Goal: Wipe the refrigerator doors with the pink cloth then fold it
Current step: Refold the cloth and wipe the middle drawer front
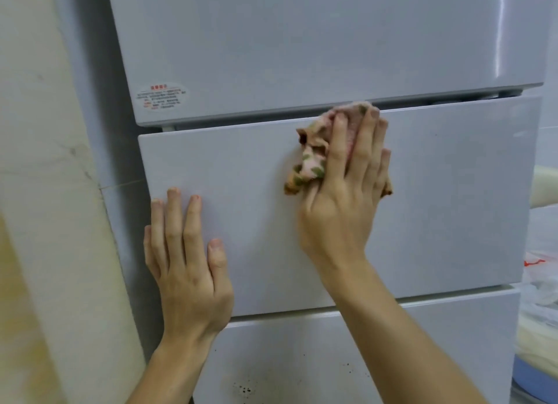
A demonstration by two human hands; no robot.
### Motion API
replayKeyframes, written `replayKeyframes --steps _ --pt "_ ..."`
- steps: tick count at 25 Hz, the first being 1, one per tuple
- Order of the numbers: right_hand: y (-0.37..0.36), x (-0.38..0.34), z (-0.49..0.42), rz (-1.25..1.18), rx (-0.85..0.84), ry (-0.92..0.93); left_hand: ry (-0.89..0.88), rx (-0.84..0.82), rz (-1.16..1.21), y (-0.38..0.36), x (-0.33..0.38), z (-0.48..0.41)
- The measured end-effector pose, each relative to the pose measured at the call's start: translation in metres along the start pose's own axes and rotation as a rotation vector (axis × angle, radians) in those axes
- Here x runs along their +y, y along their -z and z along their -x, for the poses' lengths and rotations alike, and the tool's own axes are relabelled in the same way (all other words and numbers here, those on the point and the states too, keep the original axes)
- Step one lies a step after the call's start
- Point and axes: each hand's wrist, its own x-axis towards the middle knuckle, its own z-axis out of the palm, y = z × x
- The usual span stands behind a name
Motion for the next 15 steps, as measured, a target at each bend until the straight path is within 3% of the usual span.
replayKeyframes --steps 3,6,9,11,15 --pt "-0.015 -0.023 0.024 -0.049 -0.024 0.143 -0.03 0.018 0.12 0.001 -0.009 0.001" --pt "-0.012 -0.026 0.089 -0.098 -0.216 0.388 -0.004 0.043 0.236 0.0 -0.01 0.001" --pt "0.003 -0.001 0.13 -0.062 -0.362 0.519 -0.031 0.025 0.22 0.002 -0.013 0.0" --pt "0.011 0.016 0.127 -0.042 -0.367 0.49 -0.04 0.004 0.197 0.004 -0.017 -0.001" --pt "0.001 -0.001 0.064 -0.056 -0.165 0.171 -0.016 -0.011 0.199 0.008 -0.021 -0.001"
